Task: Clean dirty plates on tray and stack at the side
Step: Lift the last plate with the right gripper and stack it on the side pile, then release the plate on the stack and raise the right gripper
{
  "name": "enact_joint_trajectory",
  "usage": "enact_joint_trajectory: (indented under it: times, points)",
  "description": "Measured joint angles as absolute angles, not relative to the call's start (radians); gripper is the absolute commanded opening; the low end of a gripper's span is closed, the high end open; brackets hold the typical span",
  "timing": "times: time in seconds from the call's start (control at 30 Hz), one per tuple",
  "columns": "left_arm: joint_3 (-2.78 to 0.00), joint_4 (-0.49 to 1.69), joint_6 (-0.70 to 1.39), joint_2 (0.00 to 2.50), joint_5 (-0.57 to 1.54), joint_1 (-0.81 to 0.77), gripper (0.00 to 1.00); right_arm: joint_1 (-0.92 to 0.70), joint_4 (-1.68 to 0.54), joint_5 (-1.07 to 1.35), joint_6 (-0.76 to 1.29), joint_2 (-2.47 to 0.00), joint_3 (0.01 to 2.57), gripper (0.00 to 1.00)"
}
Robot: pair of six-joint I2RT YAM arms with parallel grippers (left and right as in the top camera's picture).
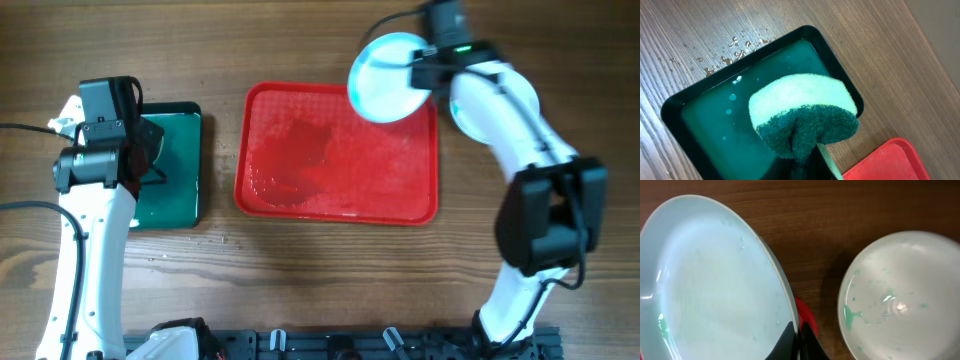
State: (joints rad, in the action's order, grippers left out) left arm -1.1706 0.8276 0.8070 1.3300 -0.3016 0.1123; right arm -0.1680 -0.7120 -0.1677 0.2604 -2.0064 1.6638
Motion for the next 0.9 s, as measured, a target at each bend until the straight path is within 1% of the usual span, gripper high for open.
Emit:
enact_joint_trajectory:
  times: [0.07, 0.17, 0.4, 0.6, 0.9]
  points:
    - [-1.171, 0.828, 0.807, 1.33, -0.302, 0.112, 0.04, -0.042, -0.714, 0.01, 0.269, -2.006, 1.664, 0.04]
    - [-1.171, 0.828, 0.807, 1.33, -0.302, 0.112, 0.04, 0.105, -0.739, 0.169, 0.265, -2.006, 1.663, 0.04]
    - [-1.171, 0.828, 0.807, 1.33, -0.302, 0.112, 0.04, 0.307, -0.725, 0.207, 0.26, -2.006, 1.539, 0.04]
    - [-1.171, 0.828, 0.807, 1.33, -0.302, 0.112, 0.04, 0.363, -0.635, 0.202, 0.261, -2.006, 1.421, 0.04]
    - [-1.171, 0.829, 0.807, 1.33, -0.302, 0.112, 0.04, 0.366, -0.585, 0.17, 0.269, -2.006, 1.408, 0.05]
